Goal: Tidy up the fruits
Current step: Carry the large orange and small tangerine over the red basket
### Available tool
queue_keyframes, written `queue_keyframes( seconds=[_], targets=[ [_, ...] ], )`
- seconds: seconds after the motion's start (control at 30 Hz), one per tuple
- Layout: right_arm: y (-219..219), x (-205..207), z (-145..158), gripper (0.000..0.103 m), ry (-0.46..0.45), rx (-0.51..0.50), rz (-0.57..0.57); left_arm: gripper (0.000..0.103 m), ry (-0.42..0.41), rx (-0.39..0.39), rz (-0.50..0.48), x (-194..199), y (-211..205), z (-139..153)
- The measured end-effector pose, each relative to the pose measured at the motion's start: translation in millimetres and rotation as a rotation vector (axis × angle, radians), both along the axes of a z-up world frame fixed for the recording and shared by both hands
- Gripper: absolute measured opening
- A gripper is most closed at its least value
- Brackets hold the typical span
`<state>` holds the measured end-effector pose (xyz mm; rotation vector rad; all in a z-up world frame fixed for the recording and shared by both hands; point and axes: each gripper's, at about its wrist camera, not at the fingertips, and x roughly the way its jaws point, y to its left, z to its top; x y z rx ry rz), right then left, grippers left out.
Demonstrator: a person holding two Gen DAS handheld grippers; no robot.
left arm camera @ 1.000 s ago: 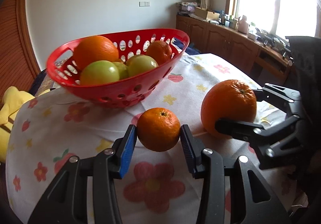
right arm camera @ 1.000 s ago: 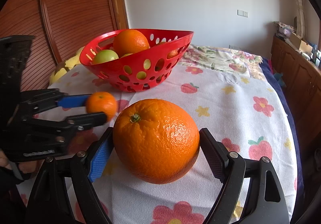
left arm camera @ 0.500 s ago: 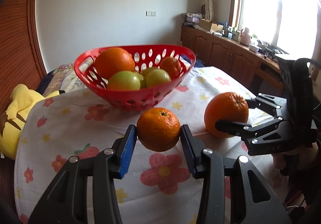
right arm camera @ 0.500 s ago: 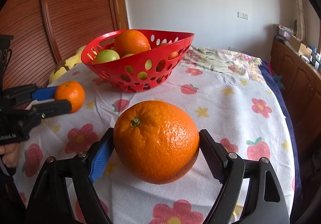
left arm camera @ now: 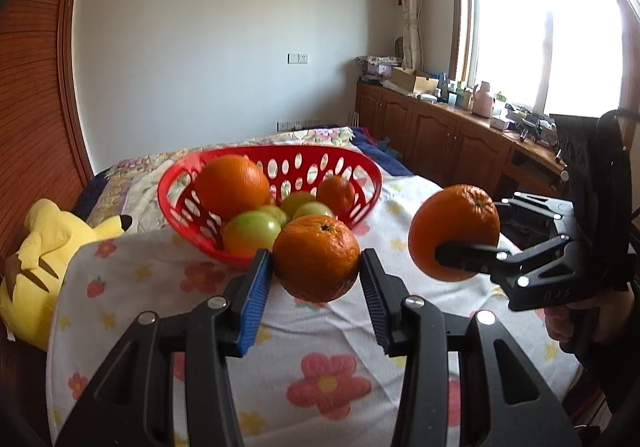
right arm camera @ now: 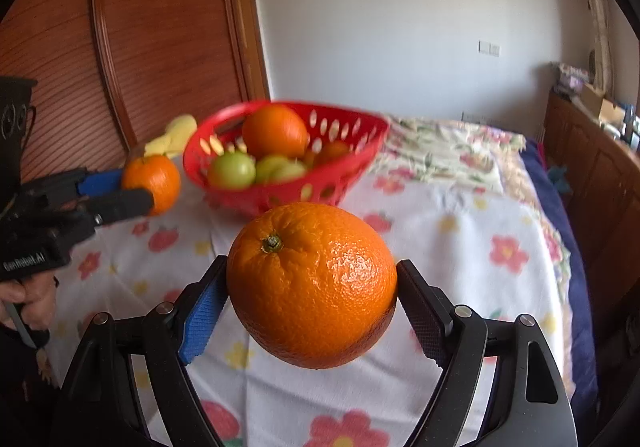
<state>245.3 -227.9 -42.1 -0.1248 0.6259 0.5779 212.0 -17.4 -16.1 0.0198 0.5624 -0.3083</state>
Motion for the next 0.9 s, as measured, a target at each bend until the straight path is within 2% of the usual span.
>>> queue_keyframes(
  seconds=[0.2, 0.5, 0.67, 0.9],
  targets=[
    [4.7, 16.8, 31.1, 0.084, -0.061, -0.004, 0.01, 0.043, -0.03, 0.018, 0.007, 18.1, 2.7, 10.7],
    [30.7, 51.9, 65.9, 0.084, -0.124, -0.024, 0.059, 0.043, -0.021, 0.044, 0.025, 55.4, 11.6, 2.7],
    [53.8, 85.4, 65.4, 0.084, -0.12, -0.06, 0.094, 0.044, -0.01, 0.053, 0.037, 76.1, 18.0, -0.9],
    [79.8, 135.1, 46.0, 0.084, -0.094, -0.133, 0.127, 0.044, 0.02, 0.054, 0.047, 101.3, 24.7, -12.0]
  ],
)
